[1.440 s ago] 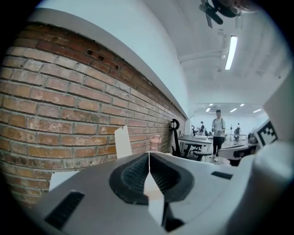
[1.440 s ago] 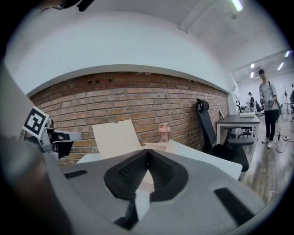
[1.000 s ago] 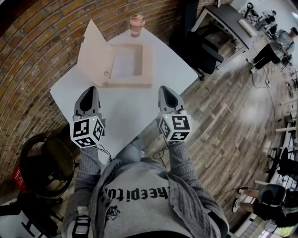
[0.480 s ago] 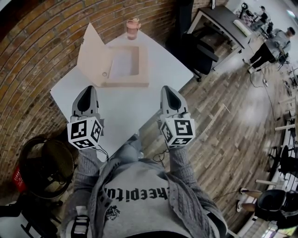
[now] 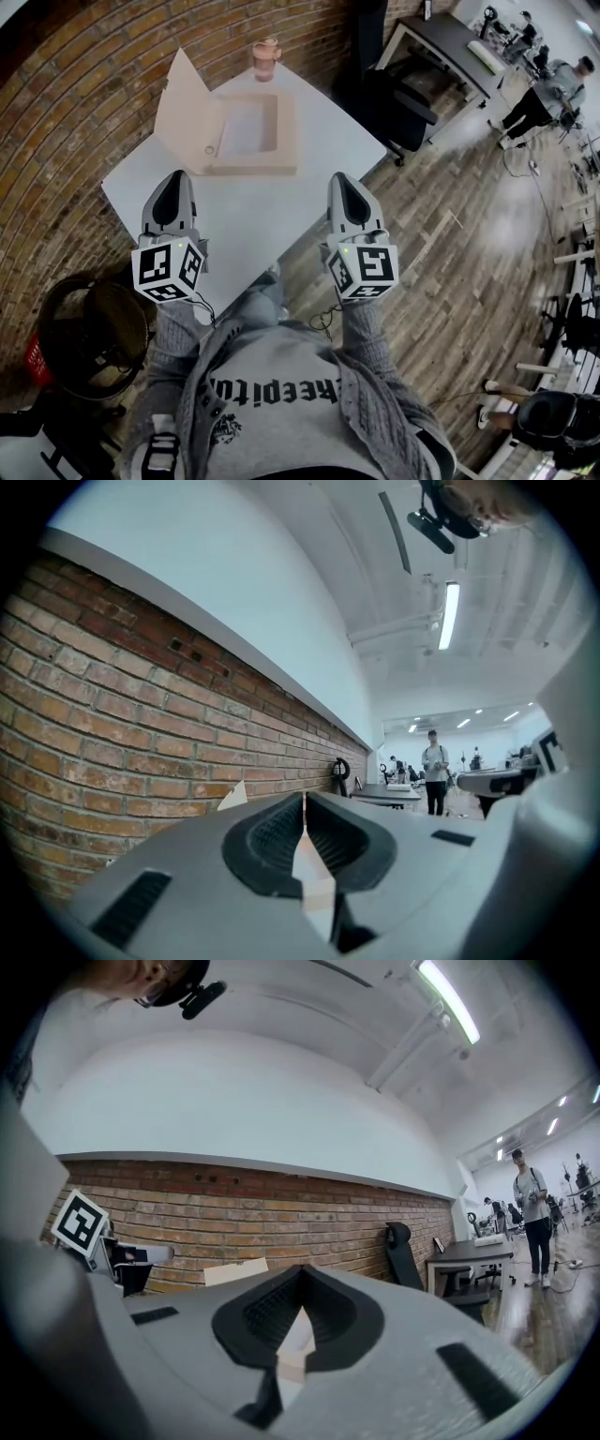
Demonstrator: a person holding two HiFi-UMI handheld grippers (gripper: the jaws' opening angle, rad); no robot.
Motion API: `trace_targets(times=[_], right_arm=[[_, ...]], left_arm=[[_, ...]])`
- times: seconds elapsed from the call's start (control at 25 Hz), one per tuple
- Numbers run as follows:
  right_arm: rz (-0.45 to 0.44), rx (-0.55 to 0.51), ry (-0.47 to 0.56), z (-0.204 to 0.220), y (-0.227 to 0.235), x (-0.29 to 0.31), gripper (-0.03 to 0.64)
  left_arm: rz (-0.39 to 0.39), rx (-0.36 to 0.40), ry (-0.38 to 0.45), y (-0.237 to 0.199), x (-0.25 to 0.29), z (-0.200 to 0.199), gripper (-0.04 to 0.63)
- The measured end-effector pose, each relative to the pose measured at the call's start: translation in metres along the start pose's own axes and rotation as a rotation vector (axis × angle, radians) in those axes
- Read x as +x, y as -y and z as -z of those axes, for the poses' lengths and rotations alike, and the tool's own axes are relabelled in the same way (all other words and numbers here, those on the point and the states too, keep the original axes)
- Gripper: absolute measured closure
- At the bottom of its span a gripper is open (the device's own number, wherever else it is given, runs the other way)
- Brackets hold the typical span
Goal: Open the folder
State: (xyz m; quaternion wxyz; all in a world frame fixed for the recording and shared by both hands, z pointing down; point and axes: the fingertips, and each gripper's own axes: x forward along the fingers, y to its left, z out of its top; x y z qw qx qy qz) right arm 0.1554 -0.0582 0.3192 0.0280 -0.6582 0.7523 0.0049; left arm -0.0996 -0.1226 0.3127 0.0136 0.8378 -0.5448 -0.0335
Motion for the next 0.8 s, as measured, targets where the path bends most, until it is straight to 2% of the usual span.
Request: trace_targets(times=[0.8], right_arm=[[0.007, -0.004, 0.026, -0.008, -0.001, -0.013, 0.614]], left_arm=[[0.014, 0.009, 0.008, 0.008, -0.008, -0.004, 0.583]])
